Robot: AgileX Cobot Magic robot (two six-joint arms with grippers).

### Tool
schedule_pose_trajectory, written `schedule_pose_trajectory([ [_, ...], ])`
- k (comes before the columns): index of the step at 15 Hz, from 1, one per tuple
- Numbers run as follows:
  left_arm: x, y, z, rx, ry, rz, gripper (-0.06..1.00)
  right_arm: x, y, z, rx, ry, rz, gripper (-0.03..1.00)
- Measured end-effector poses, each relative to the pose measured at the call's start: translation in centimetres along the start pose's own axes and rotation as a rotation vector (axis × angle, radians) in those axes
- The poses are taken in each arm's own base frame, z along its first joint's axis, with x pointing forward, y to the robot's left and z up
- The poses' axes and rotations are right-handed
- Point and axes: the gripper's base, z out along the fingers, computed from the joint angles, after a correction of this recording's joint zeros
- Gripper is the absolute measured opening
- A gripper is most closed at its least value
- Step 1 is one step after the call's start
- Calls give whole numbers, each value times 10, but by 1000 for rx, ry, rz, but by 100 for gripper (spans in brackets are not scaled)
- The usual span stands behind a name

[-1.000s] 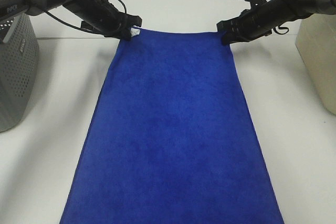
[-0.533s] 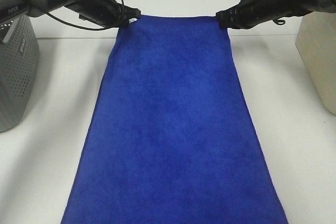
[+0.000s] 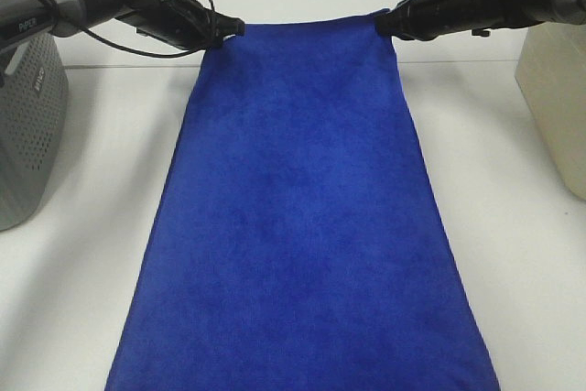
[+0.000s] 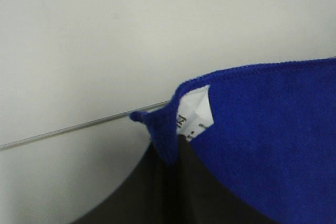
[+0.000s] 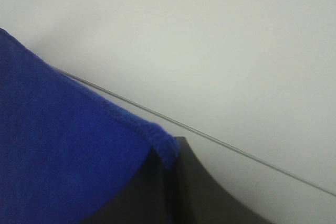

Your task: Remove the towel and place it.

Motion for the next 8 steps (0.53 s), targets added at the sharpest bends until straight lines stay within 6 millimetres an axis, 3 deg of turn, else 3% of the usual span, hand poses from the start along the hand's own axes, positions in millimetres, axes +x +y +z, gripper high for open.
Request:
schedule_pose_trajectory([
  [8,2,6,7,-49,-69,52,0,9,-9,22,-12,-24,-20,1],
])
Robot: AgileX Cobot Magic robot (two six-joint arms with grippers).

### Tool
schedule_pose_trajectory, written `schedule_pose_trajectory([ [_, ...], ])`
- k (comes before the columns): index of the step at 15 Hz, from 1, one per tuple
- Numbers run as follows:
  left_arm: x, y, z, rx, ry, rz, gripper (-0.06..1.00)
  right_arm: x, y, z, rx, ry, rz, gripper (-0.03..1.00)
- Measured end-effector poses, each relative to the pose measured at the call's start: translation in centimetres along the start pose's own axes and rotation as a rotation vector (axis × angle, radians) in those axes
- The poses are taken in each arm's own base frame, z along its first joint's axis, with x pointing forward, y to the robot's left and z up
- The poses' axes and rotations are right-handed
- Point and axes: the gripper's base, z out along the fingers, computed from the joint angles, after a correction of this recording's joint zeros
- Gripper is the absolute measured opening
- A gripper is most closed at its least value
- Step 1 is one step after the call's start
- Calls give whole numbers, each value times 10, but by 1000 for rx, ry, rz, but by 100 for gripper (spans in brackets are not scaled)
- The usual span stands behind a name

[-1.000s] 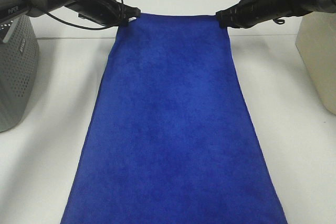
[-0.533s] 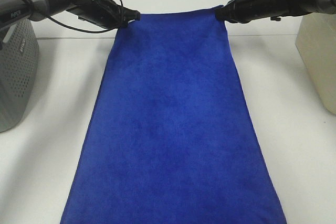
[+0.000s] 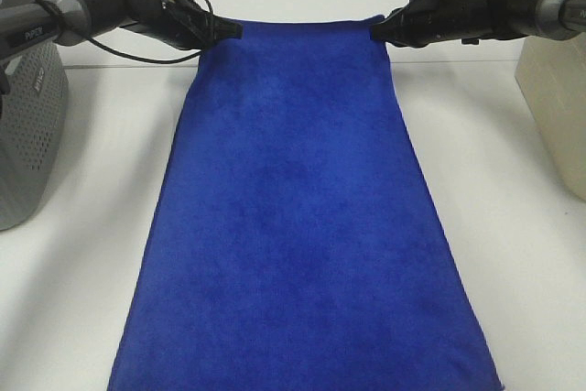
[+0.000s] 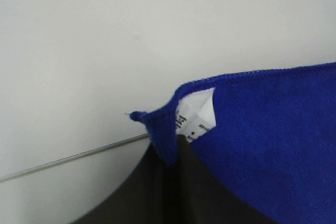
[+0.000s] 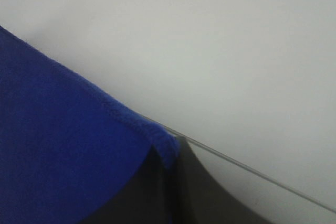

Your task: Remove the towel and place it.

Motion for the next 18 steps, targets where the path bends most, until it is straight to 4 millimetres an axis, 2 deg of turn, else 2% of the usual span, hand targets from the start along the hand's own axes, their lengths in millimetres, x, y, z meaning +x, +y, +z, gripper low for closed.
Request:
schedule_pose_trajectory([
  [7,19,4,14,-13,13,5,0,10,-2,6,6,21,0,1],
  [8,20,4,15,-17,1,4,0,18,-4,10,10,33,8,1],
  [13,22,5,17,-19,-1,5,0,29,-5,16,10,51,23,1],
  [16,22,6,17,-26,-18,9,2,32,-5,17,8,53,31,2],
  [18,22,6,18,-27,-20,9,6,32,-5,17,8,53,31,5],
])
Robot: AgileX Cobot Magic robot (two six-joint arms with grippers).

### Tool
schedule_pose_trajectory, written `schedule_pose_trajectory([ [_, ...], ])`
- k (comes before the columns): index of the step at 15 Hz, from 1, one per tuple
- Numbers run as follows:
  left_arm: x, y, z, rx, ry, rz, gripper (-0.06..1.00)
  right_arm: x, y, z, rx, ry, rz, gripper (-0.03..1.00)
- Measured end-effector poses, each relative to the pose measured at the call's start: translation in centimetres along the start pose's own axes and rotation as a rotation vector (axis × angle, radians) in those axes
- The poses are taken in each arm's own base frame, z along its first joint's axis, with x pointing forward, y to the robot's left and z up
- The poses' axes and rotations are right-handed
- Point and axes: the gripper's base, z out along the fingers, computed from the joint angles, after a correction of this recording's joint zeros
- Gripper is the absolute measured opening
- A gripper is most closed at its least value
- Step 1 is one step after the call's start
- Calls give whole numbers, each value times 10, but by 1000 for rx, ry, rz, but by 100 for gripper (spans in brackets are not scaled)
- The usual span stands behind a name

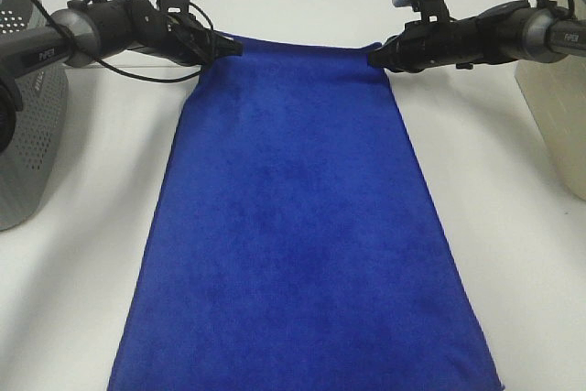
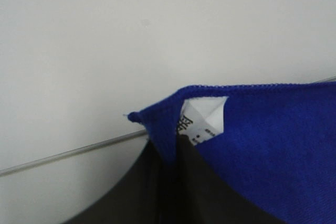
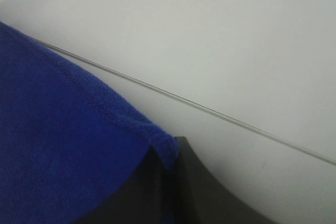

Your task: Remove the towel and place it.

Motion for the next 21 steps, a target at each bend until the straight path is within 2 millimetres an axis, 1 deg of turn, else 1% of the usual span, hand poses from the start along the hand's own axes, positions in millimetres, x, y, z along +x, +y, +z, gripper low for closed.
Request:
schedule_pose_trajectory([
  [1,0,0,0,-1,-2,1,9,0,0,0,-1,0,1,11],
  [2,1,0,1,-3,-9,1,15,0,0,0,-1,0,8,20],
  [3,-1,1,1,-7,-24,1,23,0,0,0,0,0,15,34],
  [4,-5,2,1,-19,-70,0,47,-1,-3,0,34,-7,42,59],
  [5,-6,2,1,-21,-78,0,53,-1,-4,0,47,-9,48,64],
  [6,-7,2,0,-24,-92,-1,65,-1,-6,0,68,-12,61,69],
  [7,-7,2,0,-25,-94,-1,74,0,-7,0,78,-8,73,71],
  [8,-7,2,0,-25,-93,-2,79,1,-8,0,84,6,75,73],
  [9,-7,2,1,-23,-86,-2,81,2,-8,-1,90,29,70,73],
  [11,-3,1,0,-9,-33,0,82,-3,-7,-9,102,84,73,74],
  [13,-3,-2,-5,12,37,2,82,-22,-2,-27,110,127,83,74],
  [14,-9,-4,-11,28,76,7,82,-33,2,-38,105,154,106,74],
  [16,-24,-11,-33,71,184,16,82,-56,16,-65,64,213,165,74],
  [17,-35,-16,-52,106,280,27,82,-69,24,-81,35,243,196,74],
  [18,-39,-18,-59,115,304,28,82,-76,29,-89,24,255,215,74],
  [19,-50,-21,-76,131,356,23,82,-85,36,-103,10,276,254,74],
  [21,-73,-24,-111,117,431,7,82,-107,51,-140,28,330,332,74],
])
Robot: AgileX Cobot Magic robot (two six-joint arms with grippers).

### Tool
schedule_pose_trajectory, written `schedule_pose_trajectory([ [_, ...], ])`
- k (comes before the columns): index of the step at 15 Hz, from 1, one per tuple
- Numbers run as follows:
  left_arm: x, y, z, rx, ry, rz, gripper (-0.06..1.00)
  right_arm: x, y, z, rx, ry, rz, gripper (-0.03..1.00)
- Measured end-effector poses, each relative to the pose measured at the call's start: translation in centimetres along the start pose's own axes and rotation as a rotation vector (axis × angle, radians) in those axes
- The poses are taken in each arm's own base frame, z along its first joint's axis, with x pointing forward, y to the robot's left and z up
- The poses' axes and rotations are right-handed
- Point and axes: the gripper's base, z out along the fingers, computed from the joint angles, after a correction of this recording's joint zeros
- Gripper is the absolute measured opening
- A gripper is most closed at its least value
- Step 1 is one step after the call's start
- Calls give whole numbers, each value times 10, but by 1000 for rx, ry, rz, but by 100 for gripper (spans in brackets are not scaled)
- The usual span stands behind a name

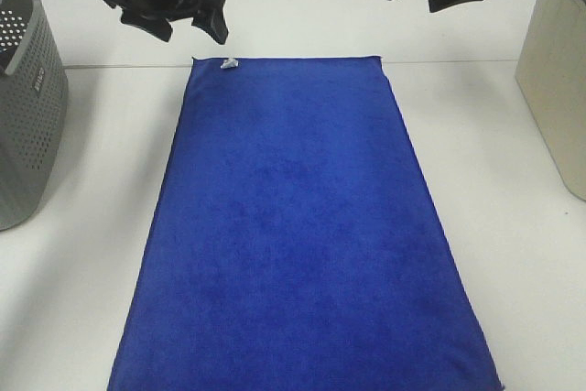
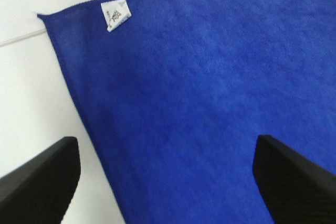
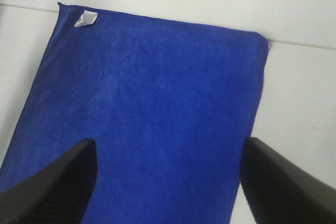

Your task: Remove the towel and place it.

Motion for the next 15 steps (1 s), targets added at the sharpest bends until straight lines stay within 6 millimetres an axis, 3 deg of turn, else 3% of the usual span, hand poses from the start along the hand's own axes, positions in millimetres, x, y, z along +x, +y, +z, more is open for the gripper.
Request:
schedule_pose_trajectory([
  [3,-6,-7,-62,-70,68,-62,82,-2,22,-68,113,28,49,74],
  [6,-16,-9,-110,-154,-2,-57,82,2,40,-131,238,17,37,74],
  [7,-21,-6,-141,-178,-56,-63,82,4,40,-155,293,-15,67,74],
  [9,-22,10,-166,-203,-99,-97,82,6,28,-173,326,-56,149,74],
  [11,-20,41,-195,-251,-143,-159,82,8,20,-198,364,-103,182,74],
  [13,-15,74,-227,-305,-193,-239,82,15,27,-220,408,-131,150,74],
  [15,-7,85,-254,-336,-223,-271,82,28,35,-232,414,-123,145,74],
])
